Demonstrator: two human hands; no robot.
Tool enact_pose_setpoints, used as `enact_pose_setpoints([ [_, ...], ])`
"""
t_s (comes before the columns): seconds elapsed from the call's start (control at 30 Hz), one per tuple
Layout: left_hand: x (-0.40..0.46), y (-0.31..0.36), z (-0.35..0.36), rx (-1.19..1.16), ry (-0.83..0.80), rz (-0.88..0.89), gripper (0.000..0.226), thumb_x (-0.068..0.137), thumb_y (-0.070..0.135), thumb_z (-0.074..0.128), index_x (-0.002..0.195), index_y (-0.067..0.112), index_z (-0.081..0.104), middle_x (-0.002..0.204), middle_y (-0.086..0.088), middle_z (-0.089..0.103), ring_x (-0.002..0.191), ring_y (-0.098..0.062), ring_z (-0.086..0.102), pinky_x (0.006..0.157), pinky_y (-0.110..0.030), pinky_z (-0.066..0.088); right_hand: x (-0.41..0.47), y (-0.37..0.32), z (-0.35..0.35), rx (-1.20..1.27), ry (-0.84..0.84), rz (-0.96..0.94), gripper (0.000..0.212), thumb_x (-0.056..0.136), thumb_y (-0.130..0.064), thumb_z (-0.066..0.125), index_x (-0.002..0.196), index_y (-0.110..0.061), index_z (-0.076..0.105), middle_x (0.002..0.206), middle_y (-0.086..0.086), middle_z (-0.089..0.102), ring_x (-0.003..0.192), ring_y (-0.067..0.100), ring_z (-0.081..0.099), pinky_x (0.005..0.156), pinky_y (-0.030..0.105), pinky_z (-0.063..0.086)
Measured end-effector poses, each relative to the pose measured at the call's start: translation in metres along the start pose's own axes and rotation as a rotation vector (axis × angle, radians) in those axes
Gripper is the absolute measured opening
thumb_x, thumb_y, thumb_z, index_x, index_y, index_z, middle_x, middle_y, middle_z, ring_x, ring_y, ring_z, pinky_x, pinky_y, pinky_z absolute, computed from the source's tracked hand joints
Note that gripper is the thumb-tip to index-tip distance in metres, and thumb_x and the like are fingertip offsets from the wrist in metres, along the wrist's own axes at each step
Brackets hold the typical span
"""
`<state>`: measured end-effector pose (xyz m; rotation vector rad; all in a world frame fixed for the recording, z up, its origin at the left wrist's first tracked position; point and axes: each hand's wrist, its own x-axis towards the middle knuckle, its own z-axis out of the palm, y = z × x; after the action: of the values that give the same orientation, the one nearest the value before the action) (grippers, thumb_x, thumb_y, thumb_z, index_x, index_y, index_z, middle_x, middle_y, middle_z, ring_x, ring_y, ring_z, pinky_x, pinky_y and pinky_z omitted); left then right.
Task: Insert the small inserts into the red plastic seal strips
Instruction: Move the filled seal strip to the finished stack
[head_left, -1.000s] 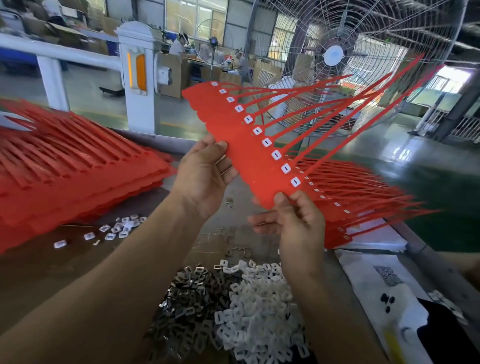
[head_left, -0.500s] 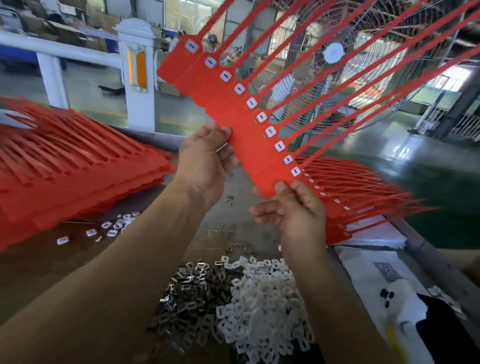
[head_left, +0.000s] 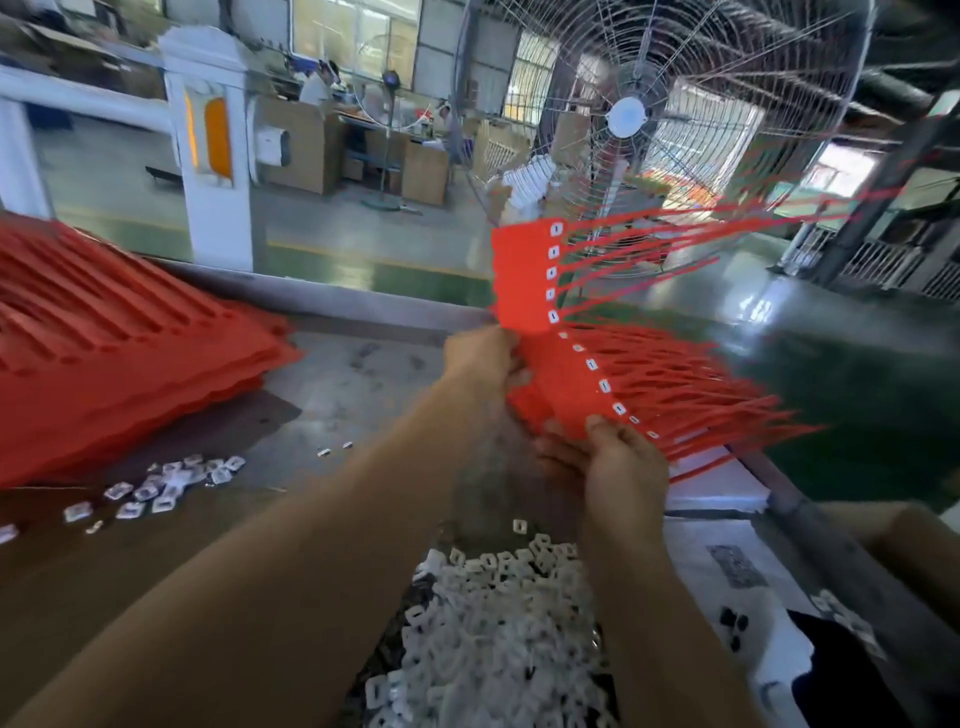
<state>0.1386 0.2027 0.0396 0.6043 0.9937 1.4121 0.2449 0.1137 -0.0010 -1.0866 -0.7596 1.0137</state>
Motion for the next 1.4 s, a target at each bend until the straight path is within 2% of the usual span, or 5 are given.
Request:
enact_pose_setpoints([
  [0.47, 0.01, -0.031, -0.002, 0.009, 0.145, -0.081, 0.027, 0.099, 0.018, 0.062, 0.077, 0.005, 0.055, 0.067, -0.01, 0.056, 0.051, -0.02, 0.055, 0.03, -0.021, 0.043, 0.006, 0.011, -0.005, -0.07, 0.181, 0.056, 0.018, 0.107, -0.016, 0.051, 0.097, -0.005, 0.059, 0.073, 0.013, 0.077, 0.056, 0.028, 0.075, 0.042, 0.027, 0.053],
  [0.73, -0.008, -0.028, -0.012, 0.342, 0.029, 0.032, 0.028, 0.092, -0.009, 0.047, 0.07, 0.007, 0.053, 0.065, -0.013, 0.051, 0.05, -0.022, 0.043, 0.045, -0.025, 0.034, 0.008, 0.02, -0.008, -0.072, 0.186, 0.111, 0.025, 0.107, -0.027, 0.055, 0.097, -0.004, 0.056, 0.069, 0.014, 0.076, 0.054, 0.028, 0.074, 0.042, 0.029, 0.054],
  [1.0, -0.029, -0.019, -0.011, 0.368, -0.203, 0.041, 0.035, 0.091, -0.017, 0.048, 0.071, 0.011, 0.05, 0.074, -0.007, 0.051, 0.058, -0.015, 0.053, 0.051, -0.021, 0.044, 0.003, 0.017, -0.008, -0.183, 0.202, 0.109, 0.037, 0.103, -0.037, 0.055, 0.086, -0.005, 0.064, 0.055, 0.01, 0.069, 0.038, 0.02, 0.06, 0.039, 0.027, 0.047],
  [1.3, -0.05, -0.004, -0.063, 0.633, -0.001, 0.249, 0.026, 0.092, 0.001, 0.055, 0.099, 0.023, 0.068, 0.077, -0.001, 0.062, 0.074, -0.018, 0.058, 0.067, -0.031, 0.051, -0.016, 0.009, 0.007, -0.231, 0.042, -0.125, 0.041, 0.105, -0.035, 0.057, 0.074, -0.009, 0.062, 0.051, 0.009, 0.063, 0.034, 0.02, 0.052, 0.036, 0.022, 0.039],
  [1.4, -0.061, 0.018, -0.112, 0.412, 0.092, 0.203, 0.019, 0.097, 0.003, 0.056, 0.113, 0.008, 0.065, 0.085, -0.008, 0.064, 0.074, -0.023, 0.064, 0.059, -0.029, 0.052, -0.028, 0.012, 0.017, -0.293, -0.104, -0.173, 0.04, 0.105, -0.033, 0.058, 0.074, -0.008, 0.062, 0.055, 0.012, 0.066, 0.038, 0.022, 0.054, 0.038, 0.024, 0.041],
])
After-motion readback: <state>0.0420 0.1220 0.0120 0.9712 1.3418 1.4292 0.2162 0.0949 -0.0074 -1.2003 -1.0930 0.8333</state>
